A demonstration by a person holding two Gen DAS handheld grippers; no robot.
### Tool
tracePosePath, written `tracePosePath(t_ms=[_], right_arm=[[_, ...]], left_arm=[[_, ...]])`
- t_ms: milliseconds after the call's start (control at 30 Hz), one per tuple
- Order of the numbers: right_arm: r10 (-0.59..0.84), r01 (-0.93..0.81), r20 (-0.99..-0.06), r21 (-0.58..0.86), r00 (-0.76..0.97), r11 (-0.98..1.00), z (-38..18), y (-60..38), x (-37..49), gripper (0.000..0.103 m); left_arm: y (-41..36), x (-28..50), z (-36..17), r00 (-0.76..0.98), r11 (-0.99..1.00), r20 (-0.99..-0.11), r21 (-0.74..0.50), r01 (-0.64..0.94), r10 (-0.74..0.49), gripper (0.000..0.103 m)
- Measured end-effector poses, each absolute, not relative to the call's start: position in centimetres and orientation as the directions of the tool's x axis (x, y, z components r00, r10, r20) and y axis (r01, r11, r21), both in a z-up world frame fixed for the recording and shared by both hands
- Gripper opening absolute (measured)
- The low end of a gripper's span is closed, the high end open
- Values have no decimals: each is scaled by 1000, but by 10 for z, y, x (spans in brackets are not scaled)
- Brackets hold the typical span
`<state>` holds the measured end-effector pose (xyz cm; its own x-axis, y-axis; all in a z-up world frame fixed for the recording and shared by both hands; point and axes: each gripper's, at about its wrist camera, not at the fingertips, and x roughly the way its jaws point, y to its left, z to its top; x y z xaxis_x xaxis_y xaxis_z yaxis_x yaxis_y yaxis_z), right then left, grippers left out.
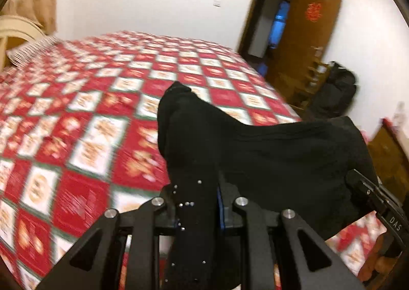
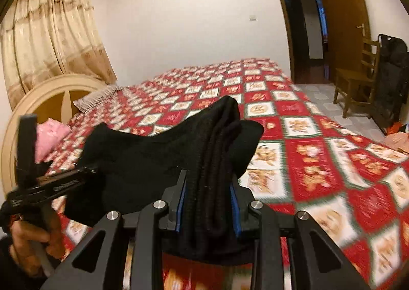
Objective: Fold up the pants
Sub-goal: 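Lower the folded pants onto the quilt and open both grippers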
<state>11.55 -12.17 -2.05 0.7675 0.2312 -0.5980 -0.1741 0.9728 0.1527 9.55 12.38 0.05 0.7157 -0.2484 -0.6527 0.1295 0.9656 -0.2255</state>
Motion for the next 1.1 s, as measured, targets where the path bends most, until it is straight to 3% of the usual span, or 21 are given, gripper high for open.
tracePosePath(t_ms=[233,333,400,467,733,1100], right_arm=[[160,-146,-716,82,680,986,-92,-99,174,34],[140,-113,-723,86,676,990,-105,-109,177,46],[146,-80,-730,125,667,989,-107,-119,181,63],[143,-55,-736,143,662,988,-110,-126,183,68],[148,118,-672,334,726,935,-68,-162,124,68],[27,198,-670,257,742,946,-41,-157,11,69]], left_arm=[[140,136,-57,668,992,-735,-125,33,-115,24],[141,137,-74,664,995,-743,-97,17,-84,35],[140,136,-75,683,997,-729,-73,7,-58,42],[139,134,-74,691,999,-722,-47,-18,-22,51],[140,116,-54,710,999,-702,39,-38,54,66],[90,45,-22,745,996,-664,2,89,-65,99]])
